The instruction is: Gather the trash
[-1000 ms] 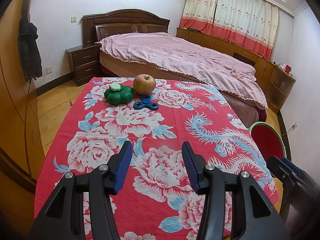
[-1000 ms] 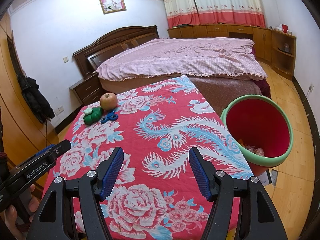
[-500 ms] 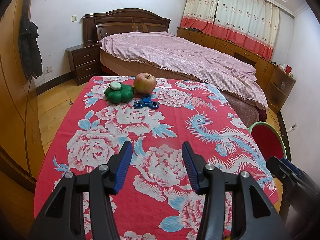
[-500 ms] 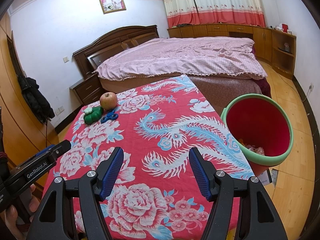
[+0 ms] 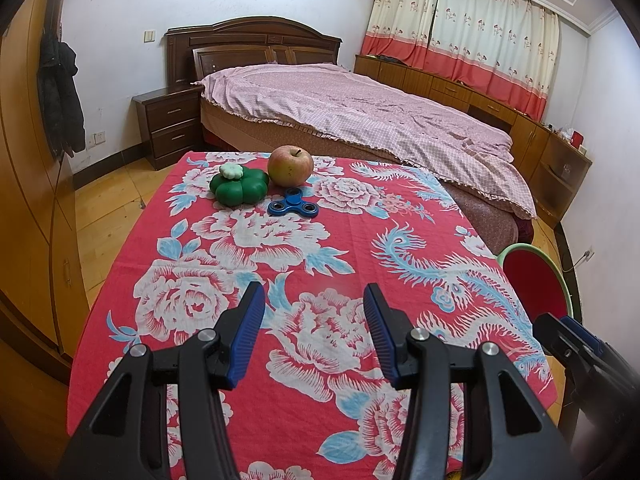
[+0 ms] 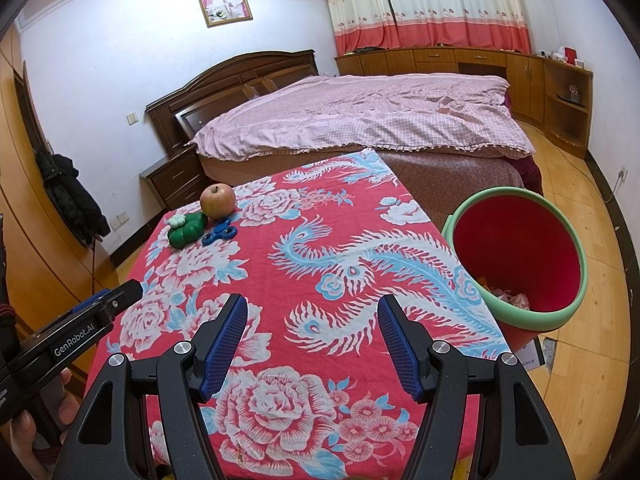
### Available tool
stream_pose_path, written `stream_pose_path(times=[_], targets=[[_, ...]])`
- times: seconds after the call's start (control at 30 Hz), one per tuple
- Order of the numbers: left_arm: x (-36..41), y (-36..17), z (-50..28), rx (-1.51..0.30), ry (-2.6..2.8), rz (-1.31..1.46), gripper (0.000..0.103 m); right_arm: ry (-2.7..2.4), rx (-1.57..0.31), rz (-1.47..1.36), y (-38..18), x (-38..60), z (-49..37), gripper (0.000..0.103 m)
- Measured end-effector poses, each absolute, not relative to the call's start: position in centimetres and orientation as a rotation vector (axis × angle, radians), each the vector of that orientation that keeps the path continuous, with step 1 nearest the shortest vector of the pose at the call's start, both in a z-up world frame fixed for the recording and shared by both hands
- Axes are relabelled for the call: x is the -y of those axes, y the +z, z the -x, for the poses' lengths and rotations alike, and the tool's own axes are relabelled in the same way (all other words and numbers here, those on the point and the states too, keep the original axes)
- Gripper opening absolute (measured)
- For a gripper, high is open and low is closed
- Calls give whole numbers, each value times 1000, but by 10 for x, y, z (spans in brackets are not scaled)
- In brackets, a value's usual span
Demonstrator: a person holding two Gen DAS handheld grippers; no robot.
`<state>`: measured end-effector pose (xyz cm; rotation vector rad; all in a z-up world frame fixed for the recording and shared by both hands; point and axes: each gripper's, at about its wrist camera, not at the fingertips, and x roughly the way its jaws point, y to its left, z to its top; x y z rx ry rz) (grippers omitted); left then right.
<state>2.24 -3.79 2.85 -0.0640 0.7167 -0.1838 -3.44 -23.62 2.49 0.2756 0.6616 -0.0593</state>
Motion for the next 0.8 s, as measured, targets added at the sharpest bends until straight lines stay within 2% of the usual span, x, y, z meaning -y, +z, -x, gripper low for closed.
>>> stream_pose_path(times=[0.8], targets=[[37, 29, -22, -716, -183, 66, 51, -58, -660, -277, 22, 235, 35, 69]])
